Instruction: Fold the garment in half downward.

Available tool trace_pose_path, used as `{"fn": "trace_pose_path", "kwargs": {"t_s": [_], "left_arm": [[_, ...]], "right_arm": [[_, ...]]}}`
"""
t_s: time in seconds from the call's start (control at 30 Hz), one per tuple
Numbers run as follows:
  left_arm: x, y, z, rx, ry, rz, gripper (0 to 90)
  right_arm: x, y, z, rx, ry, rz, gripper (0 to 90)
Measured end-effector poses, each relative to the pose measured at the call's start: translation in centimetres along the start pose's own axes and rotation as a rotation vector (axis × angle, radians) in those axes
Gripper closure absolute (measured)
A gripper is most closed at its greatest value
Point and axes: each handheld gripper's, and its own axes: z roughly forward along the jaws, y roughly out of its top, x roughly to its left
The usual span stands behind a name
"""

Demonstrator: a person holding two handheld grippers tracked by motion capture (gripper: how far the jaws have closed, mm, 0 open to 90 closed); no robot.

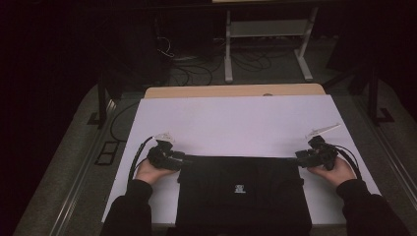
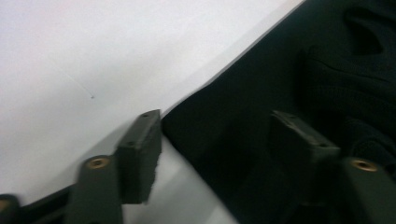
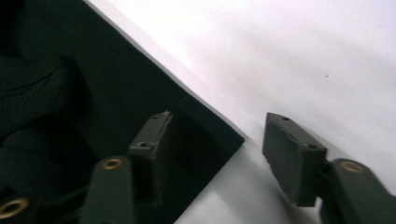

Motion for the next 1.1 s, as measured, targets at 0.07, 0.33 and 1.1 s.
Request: {"fn": "trace_pose_path", "kwargs": {"t_s": [0.07, 0.33, 1.1], "left_arm": [[-0.1, 0.0, 0.0, 0.001, 0.017, 0.021, 46.7], [-0.2, -0.2, 0.2, -0.005, 0.078, 0.051, 78.6], [-1.7, 1.2, -1.4, -0.024, 0.267, 0.101, 88.4]], "right_arm": [[0.0, 0.0, 0.0, 0.002, 0.014, 0.0, 52.2], [0.2, 0.1, 0.2, 0.019, 0.019, 0.01, 76.7], [0.8, 0.8, -0.7, -0.04, -0.036, 0.037, 85.6]]}}
